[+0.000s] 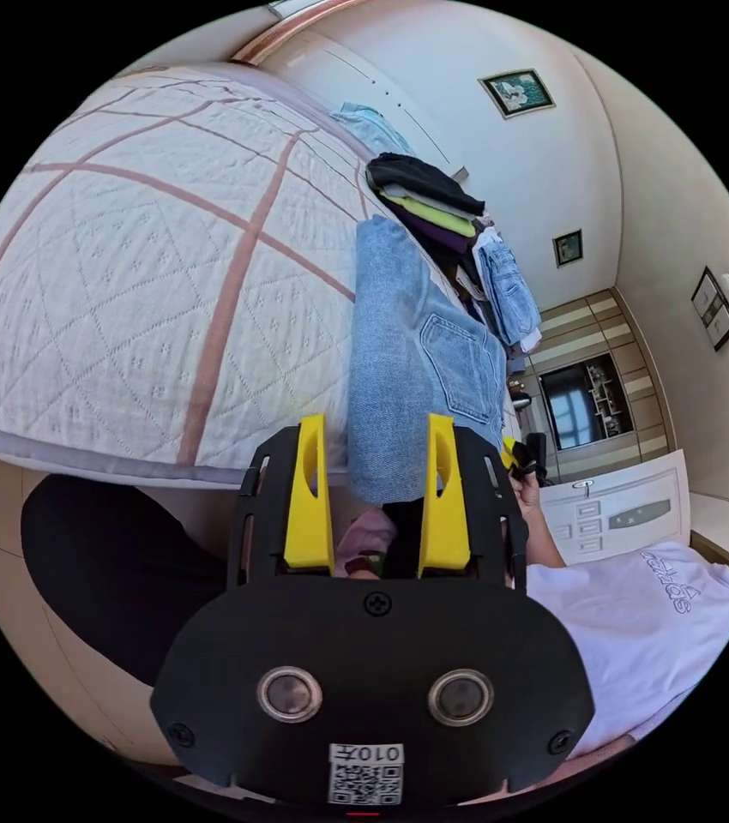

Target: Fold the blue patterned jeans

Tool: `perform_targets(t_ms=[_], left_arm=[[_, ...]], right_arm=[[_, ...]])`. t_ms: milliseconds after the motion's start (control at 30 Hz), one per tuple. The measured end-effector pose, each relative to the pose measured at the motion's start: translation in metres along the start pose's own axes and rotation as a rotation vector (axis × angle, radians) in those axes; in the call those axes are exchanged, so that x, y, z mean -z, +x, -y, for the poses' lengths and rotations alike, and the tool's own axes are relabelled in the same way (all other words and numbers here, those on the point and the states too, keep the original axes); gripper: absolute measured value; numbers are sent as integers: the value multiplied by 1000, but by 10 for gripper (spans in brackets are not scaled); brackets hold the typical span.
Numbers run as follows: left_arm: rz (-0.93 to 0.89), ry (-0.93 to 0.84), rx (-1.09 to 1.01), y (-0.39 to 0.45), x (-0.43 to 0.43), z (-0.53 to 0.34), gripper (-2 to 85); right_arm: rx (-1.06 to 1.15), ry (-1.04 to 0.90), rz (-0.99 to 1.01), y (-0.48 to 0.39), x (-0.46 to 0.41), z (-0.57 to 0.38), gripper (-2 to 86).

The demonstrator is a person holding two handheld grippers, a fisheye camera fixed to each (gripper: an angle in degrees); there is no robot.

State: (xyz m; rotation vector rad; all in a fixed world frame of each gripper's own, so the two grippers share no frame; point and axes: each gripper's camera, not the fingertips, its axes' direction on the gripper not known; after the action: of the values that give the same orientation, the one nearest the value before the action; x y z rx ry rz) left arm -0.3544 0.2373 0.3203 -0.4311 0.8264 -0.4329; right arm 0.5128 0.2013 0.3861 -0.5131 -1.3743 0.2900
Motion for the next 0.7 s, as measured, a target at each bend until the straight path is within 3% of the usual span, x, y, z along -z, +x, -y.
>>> perform_targets(t_ms=[133,200,433,567,700], left_arm=[[-52,-64,-31,-9,-7,10,160],[-84,-80,-25,-17,-9,12,160],[-144,-131,-31,-35,-11,30,160],[-143,-157,-31,-42,-13,39,156],[-137,-168,-23,-43,-8,43,150]], right_arm=[[-4,-50,-85,-1,-5,4,178],[-104,-30,102,27,-1,12,176],[-109,-85,256,27,2,36,195],[-243,-125,141,40,-13,50,165],[-194,-160,40,21,-13,59,134]])
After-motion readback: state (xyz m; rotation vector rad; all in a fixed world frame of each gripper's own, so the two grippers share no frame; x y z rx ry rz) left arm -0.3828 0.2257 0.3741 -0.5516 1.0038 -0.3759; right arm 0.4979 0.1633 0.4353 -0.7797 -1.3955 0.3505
